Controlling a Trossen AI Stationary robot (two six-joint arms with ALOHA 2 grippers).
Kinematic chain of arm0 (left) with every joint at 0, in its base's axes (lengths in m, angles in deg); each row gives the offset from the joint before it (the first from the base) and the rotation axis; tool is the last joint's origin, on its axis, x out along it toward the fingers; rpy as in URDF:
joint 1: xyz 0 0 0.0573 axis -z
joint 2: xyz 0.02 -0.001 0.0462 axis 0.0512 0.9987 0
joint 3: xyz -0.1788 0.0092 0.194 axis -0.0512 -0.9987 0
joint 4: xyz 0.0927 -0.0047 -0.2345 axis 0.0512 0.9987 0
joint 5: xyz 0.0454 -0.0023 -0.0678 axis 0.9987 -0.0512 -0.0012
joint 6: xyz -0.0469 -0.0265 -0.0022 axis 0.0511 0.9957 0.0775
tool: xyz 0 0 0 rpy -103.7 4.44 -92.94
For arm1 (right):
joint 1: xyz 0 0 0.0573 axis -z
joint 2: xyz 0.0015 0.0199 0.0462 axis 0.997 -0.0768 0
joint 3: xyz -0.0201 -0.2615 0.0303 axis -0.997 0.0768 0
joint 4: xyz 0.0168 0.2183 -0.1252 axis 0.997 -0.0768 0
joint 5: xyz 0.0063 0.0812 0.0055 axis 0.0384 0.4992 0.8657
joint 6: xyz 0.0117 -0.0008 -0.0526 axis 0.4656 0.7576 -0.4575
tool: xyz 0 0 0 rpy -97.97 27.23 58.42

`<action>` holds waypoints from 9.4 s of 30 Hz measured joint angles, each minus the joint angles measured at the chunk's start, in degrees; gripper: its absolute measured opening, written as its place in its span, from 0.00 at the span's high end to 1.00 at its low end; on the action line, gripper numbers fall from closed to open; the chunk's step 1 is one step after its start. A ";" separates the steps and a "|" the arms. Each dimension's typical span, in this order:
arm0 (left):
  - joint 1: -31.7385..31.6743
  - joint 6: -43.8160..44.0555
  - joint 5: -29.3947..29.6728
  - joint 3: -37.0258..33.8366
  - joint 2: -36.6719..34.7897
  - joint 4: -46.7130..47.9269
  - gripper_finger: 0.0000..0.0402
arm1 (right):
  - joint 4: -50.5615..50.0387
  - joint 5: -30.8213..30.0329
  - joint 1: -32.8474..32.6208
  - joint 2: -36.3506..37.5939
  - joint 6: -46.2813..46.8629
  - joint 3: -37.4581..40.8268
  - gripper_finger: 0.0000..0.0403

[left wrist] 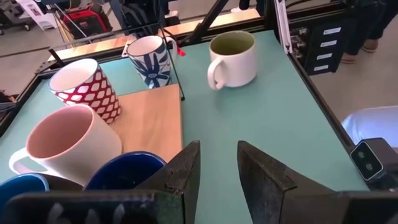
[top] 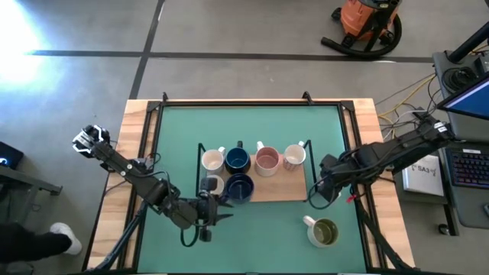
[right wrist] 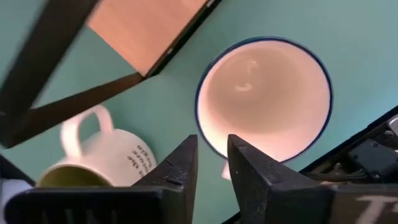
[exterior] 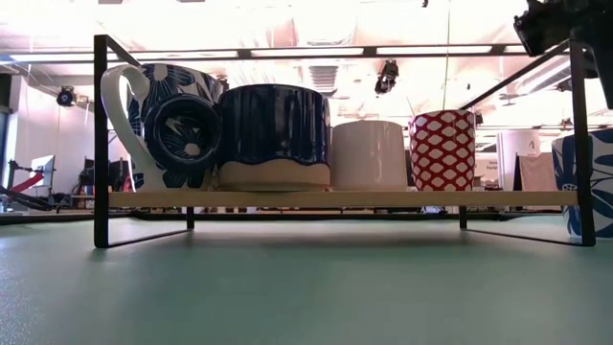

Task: Place coffee mugs
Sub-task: Put the blue patterned mug on the shelf

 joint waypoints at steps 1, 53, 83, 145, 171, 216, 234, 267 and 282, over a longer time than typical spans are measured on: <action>0.09 0.02 -0.02 0.00 0.00 -0.14 0.78 | -0.02 0.01 0.00 -0.09 -0.35 0.33 0.79; 0.99 1.05 -0.02 0.04 0.02 -0.26 0.78 | 7.31 -4.05 -8.07 -2.91 -4.10 9.20 0.68; 0.94 0.59 0.02 0.07 0.04 -1.71 0.78 | 0.36 3.36 -9.52 -2.54 -2.56 0.46 0.96; 0.94 0.83 -0.02 0.07 0.07 -2.34 0.78 | 5.47 -10.66 -9.22 -25.51 -35.47 -31.43 0.97; 0.96 0.83 -0.06 0.07 0.15 -2.30 0.78 | -4.69 -5.54 -2.80 -33.83 -25.79 -31.41 0.97; 1.01 0.83 -1.53 0.07 0.15 -2.22 0.78 | -3.84 -4.51 -0.08 -36.83 -31.22 -31.39 0.93; 1.01 0.84 -1.55 0.07 0.15 -1.78 0.78 | -4.10 -2.90 0.70 -36.96 -33.76 -31.39 0.93; 1.01 1.25 -1.55 0.07 0.15 -1.84 0.78 | -4.97 -4.41 1.81 -36.66 -33.22 -31.39 0.89; 1.01 2.35 -2.13 0.07 0.15 -1.02 0.78 | -6.04 -4.33 1.79 -36.61 -31.88 -37.64 0.88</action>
